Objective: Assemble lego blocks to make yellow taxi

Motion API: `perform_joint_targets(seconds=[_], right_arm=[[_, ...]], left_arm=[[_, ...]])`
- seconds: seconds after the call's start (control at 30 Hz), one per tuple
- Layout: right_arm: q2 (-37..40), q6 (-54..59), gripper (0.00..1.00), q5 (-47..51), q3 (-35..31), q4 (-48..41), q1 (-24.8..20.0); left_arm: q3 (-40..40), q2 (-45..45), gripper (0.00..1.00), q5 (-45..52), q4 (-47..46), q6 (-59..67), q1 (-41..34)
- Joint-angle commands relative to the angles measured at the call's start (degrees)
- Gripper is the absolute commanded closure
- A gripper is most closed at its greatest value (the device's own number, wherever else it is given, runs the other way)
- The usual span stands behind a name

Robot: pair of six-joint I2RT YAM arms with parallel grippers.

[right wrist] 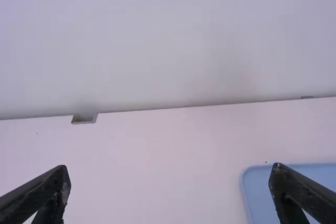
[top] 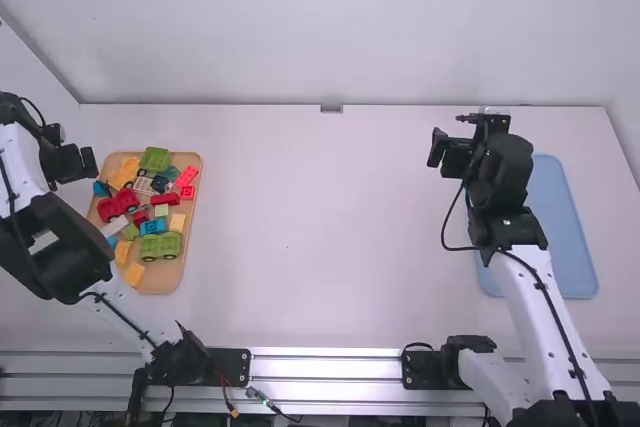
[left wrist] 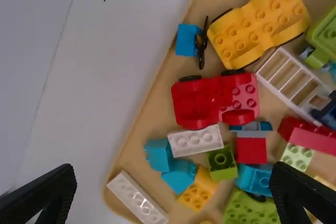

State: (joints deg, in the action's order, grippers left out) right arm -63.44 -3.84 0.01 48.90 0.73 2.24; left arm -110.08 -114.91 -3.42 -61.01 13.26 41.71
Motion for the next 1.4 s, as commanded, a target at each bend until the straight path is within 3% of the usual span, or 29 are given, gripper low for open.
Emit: perform_joint_targets(seconds=[0.0, 0.2, 0.3, 0.6, 0.9, 1.13, 1.27, 1.37], right_arm=[[-0.3, 1.3, 0.01, 0.0, 1.9, 0.3, -0.1], [-0.3, 2.8, 0.01, 0.0, 1.9, 0.1, -0.1], [-0.3, 2.6, 0.01, 0.0, 1.9, -0.4, 0.0], [-0.2, -0.5, 0.01, 0.0, 1.9, -2.3, 0.0], [-0.2, -2.6, 0.01, -0.4, 1.9, -2.3, 0.0], [-0.2, -2.4, 0.01, -0.4, 1.9, -2.6, 0.1], [-0.2, -2.4, 0.01, -0.4, 1.9, -3.0, 0.1], [-0.2, -2.4, 0.01, -0.4, 1.9, -2.9, 0.1]], left_arm=[[-0.9, -0.1, 0.01, 5.0, 1.6, -0.3, -0.5], [-1.0, -0.1, 0.02, 9.0, 6.0, 10.1, 0.0], [-0.9, -0.2, 0.01, 8.2, 6.6, 21.6, -0.3], [-1.1, -1.2, 0.01, 3.2, 7.9, 28.8, -1.6], [-2.3, -10.2, 0.01, -1.2, 5.7, 32.7, -1.6], [-7.5, -16.1, 0.02, 4.7, 3.7, 38.7, -2.5], [-7.6, -17.4, 0.07, 7.3, 7.3, 41.9, -3.5], [-7.6, -17.4, 0.04, 9.1, 10.1, 41.9, -3.5]])
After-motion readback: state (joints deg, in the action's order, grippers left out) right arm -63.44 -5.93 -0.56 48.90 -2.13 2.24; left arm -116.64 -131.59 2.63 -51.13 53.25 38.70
